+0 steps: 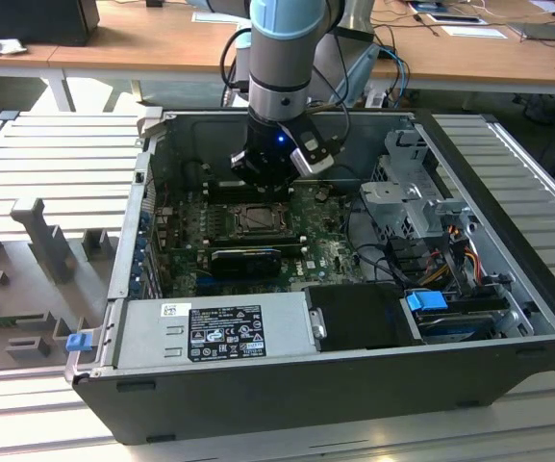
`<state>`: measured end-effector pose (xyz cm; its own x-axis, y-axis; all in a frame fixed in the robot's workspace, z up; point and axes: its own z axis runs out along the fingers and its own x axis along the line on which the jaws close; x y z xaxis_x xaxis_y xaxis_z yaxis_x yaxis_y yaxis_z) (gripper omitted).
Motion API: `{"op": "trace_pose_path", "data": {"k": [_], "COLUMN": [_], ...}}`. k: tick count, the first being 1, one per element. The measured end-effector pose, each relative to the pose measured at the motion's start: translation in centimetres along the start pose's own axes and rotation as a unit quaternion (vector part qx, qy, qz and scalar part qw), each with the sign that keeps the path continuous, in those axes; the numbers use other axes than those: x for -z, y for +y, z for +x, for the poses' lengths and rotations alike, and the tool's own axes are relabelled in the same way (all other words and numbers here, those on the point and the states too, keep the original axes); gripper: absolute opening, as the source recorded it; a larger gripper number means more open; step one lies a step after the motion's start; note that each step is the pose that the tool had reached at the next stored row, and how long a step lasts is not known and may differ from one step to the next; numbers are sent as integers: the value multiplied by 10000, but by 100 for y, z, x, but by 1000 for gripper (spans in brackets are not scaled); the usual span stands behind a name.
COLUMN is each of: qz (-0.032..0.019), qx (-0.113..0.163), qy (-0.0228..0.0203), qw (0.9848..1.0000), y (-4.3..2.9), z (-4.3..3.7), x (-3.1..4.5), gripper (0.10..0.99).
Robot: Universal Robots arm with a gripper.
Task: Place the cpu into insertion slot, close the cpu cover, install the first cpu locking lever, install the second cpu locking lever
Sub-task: 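Install the second cpu locking lever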
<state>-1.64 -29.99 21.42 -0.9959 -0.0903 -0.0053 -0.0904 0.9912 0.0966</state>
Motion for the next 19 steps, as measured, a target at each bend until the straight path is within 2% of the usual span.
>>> {"op": "trace_pose_path", "data": {"k": [6,19], "qz": [-1,0], "qx": [0,0], "qy": [0,0], "qw": [10000,10000], "y": [5,-70], "z": [0,7], "x": [78,94], "gripper": [106,106]}}
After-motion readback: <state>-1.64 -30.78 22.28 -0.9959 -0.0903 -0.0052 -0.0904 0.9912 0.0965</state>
